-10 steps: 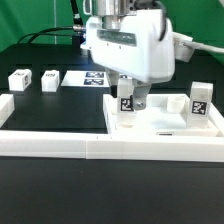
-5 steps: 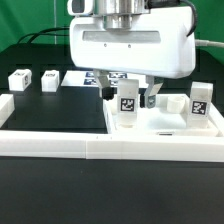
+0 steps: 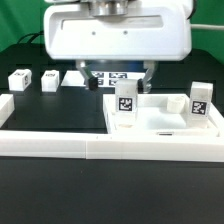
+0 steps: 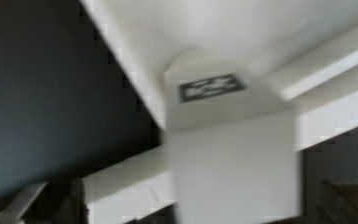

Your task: Assemble square table

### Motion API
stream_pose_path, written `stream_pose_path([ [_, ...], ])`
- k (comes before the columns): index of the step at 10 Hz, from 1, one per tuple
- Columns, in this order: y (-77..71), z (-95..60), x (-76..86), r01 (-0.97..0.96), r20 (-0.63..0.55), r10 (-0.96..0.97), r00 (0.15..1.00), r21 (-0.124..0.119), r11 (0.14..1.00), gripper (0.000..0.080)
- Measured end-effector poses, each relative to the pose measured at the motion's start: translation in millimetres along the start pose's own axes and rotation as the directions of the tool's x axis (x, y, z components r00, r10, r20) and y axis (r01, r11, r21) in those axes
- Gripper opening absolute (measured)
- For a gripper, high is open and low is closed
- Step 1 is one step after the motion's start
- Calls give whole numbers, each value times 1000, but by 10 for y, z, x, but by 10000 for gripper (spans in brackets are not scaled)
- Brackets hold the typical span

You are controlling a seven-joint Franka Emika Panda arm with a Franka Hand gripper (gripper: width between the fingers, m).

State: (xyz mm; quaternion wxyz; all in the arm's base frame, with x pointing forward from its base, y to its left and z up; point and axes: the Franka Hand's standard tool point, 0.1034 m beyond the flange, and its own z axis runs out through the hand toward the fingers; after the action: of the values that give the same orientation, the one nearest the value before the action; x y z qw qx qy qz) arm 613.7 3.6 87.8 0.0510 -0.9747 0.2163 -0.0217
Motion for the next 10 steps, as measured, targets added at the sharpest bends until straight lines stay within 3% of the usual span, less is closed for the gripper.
stream_pose_path([
  [2,-173,39,-37,101,67,-100,993,-14,995,649],
  [3,-175,91,-52,192,72,-190,979,-18,981,649],
  [7,35,201,8,206,42,-204,978,-33,978,649],
  [9,46,208,23,178,25,-177,984,-36,983,649],
  [10,50,208,25,178,24,-177,984,-36,983,528],
])
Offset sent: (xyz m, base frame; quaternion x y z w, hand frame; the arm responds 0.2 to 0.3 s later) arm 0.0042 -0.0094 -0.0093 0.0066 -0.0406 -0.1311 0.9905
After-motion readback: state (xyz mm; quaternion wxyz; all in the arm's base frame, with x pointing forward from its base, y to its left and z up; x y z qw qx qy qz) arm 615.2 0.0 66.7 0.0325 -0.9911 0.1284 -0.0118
